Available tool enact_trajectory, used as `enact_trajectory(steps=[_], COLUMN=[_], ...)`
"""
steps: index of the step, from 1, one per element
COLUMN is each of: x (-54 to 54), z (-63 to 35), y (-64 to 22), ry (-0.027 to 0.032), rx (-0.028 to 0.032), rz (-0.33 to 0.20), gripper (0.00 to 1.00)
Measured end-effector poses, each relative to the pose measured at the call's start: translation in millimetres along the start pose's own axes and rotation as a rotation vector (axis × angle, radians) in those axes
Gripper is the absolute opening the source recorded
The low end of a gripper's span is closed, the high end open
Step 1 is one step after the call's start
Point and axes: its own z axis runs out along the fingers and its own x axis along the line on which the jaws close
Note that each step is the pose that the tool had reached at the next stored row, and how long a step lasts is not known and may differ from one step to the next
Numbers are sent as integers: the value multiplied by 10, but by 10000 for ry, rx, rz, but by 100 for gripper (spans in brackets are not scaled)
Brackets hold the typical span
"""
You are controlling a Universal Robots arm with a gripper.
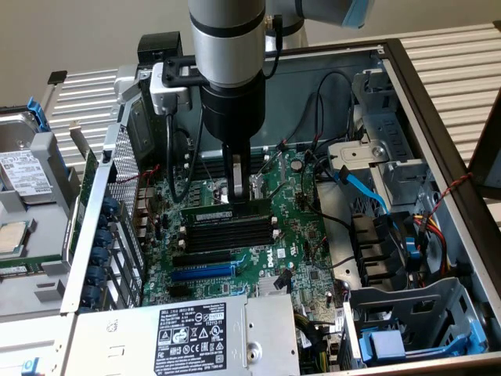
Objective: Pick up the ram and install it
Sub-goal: 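Insert the ram into the slot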
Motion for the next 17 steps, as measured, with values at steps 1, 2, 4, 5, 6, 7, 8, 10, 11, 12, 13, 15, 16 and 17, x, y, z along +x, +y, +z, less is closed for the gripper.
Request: enact_trajectory(steps=[1, 2, 4, 5, 6, 7, 8, 10, 11, 12, 13, 15, 16, 17], x=[1, 2, 5, 6, 6, 6, 6, 7, 8, 7, 8, 8, 8, 8], z=[12, 23, 38, 40, 42, 45, 49, 55, 58, 61, 63, 68, 70, 70], y=[0, 0, 0, 0, 0, -1, -1, -1, -2, -2, -2, -1, -2, -1], ry=[4, 5, 9, 12, 19, 23, 27, 38, 43, 53, 76, 144, 169, 174], rx=[0, 0, 0, -1, -1, 1, 2, 2, 2, 3, 2, 5, 6, 6], rz=[0, 0, 2, 2, 2, 1, 0, 0, 0, 1, 1, 4, 3, 2], gripper=[12, 12, 12, 12, 12, 12, 12, 12, 12, 12, 12, 12, 12, 12])
